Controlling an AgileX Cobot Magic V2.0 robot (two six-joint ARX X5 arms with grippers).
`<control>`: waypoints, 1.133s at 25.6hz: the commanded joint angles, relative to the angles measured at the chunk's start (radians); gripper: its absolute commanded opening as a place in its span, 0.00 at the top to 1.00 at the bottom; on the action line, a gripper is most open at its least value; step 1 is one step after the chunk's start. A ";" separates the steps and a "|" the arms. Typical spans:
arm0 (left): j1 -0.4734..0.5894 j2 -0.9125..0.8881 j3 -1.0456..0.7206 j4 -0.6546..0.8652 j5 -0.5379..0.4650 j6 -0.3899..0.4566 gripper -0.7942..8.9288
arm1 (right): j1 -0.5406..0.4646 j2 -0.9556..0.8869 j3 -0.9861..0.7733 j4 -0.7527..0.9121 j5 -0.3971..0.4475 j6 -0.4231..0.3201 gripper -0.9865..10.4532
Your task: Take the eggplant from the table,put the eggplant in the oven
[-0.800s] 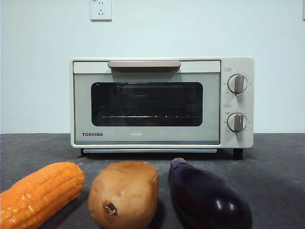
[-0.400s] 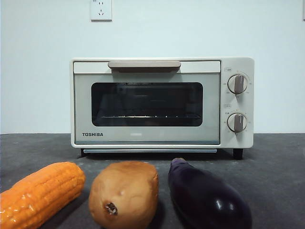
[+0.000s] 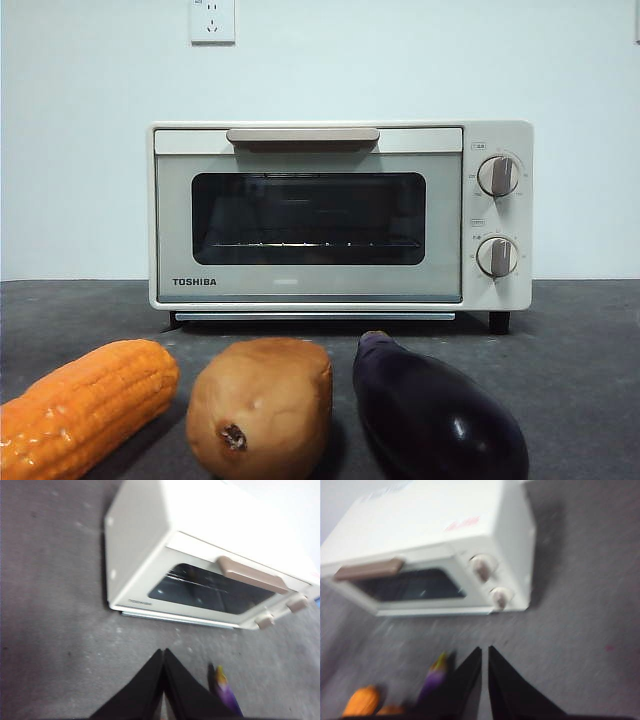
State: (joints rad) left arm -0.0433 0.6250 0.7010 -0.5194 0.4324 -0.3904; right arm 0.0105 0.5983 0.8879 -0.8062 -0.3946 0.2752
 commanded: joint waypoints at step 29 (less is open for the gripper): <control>-0.103 0.063 0.080 -0.016 0.037 0.062 0.91 | 0.752 0.825 0.109 0.101 0.217 0.199 0.62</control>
State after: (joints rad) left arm -0.1429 0.6815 0.7624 -0.5426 0.4679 -0.3504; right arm 0.7532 1.4090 0.9817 -0.7101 -0.1829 0.4519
